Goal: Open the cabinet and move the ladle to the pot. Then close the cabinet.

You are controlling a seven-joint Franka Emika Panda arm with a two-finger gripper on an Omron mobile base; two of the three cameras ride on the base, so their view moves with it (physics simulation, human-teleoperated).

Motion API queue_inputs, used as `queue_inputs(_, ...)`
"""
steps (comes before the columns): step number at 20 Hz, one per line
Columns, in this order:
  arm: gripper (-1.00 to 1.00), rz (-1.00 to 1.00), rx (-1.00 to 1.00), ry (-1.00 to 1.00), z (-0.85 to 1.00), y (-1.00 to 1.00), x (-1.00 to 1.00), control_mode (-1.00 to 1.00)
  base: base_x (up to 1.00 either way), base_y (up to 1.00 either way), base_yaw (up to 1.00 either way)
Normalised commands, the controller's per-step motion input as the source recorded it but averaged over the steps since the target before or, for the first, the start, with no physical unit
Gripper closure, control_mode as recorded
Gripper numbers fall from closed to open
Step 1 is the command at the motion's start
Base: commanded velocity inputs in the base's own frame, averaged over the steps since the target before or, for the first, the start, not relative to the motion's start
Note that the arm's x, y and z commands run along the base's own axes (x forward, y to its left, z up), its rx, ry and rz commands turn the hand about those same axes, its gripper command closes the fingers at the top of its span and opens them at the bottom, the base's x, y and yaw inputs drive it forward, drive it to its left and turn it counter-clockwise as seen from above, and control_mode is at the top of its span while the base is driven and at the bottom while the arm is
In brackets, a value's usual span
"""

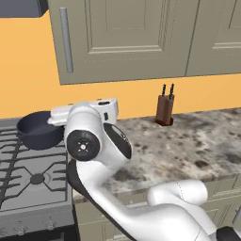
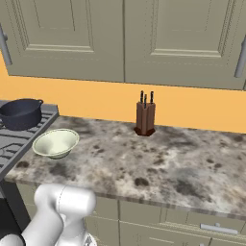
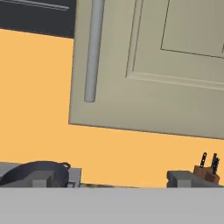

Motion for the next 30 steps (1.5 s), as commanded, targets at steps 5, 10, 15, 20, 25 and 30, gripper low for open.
queue_inputs(5,-1.0,0.0,0.0,-0.11,0.23,0.18,0.29,-1.0,0.0,0.0,0.0)
queue_inputs(10,-1.0,0.0,0.0,-0.1,0.2,0.18,0.31,-1.0,0.0,0.0,0.0)
queue_inputs(15,-1.0,0.0,0.0,-0.13,0.22,0.13,0.17,-1.0,0.0,0.0,0.0)
queue_inputs(20,-1.0,0.0,0.0,-0.15,0.25,0.03,0.13,-1.0,0.0,0.0,0.0)
queue_inputs(25,-1.0,0.0,0.0,-0.12,0.24,0.0,0.18,-1.0,0.0,0.0,0.0)
queue_inputs(30,-1.0,0.0,0.0,-0.06,0.18,0.0,0.09,-1.0,0.0,0.0,0.0)
